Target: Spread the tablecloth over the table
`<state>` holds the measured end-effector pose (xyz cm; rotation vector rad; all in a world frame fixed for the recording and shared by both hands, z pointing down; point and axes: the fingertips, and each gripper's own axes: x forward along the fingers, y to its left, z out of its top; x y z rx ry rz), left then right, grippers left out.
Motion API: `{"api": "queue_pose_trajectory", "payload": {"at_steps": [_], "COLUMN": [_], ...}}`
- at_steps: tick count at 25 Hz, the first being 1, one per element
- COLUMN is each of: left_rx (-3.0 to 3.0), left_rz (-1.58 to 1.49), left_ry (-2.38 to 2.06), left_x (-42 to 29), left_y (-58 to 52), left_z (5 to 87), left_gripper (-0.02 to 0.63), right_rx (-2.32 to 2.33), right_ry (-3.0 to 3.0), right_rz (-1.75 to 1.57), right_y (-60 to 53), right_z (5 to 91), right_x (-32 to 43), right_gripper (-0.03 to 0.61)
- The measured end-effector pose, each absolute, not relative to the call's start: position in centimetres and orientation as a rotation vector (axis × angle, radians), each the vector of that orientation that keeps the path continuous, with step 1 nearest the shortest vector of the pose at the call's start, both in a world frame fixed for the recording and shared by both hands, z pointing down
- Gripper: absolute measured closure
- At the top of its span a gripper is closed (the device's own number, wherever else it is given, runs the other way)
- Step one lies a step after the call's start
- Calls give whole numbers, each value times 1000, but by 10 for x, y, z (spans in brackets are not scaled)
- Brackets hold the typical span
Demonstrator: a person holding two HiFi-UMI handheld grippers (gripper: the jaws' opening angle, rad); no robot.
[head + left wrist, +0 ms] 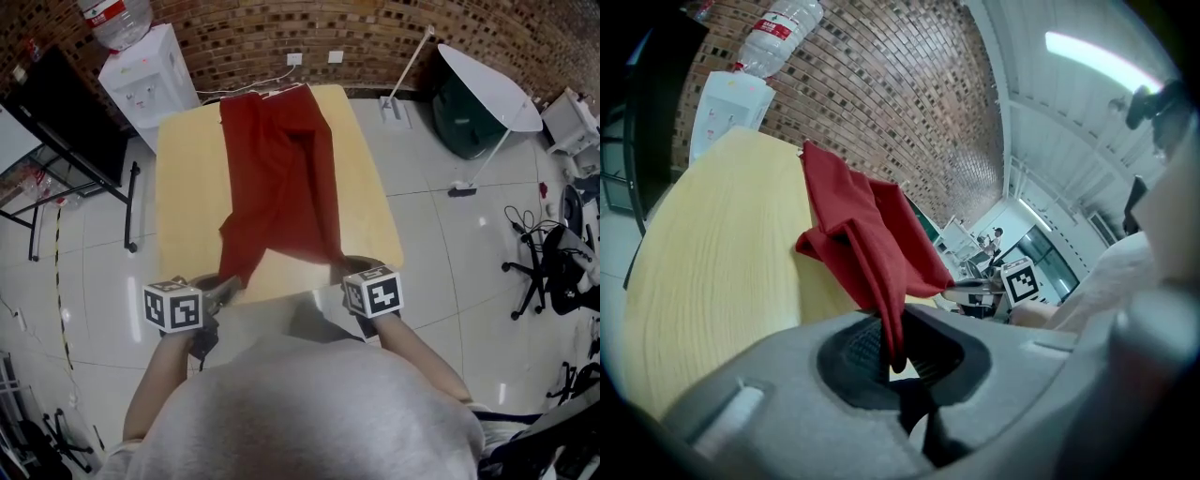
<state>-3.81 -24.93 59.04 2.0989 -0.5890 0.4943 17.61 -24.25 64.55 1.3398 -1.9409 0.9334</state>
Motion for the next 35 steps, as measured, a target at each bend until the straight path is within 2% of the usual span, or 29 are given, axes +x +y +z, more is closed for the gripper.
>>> {"api": "queue_pose_trajectory", "payload": {"at_steps": [7, 20, 35], "left_rx": [2114, 2330, 2479], "left_rz": [475, 463, 488], "left_ry": [-727, -984, -1252], "left_x": [-40, -21, -48], "left_y": [-317, -464, -622], "left_z": [571, 450, 358], "left_gripper": [604, 606, 604], "right_rx": [1372, 1301, 1369], "right_ry": [-2015, -2330, -2449], "right_rz": [882, 590, 339], "right_y": [-310, -477, -654], "right_z": [607, 461, 348], "right_x": [197, 199, 207], "right_gripper": [549, 549, 549]}}
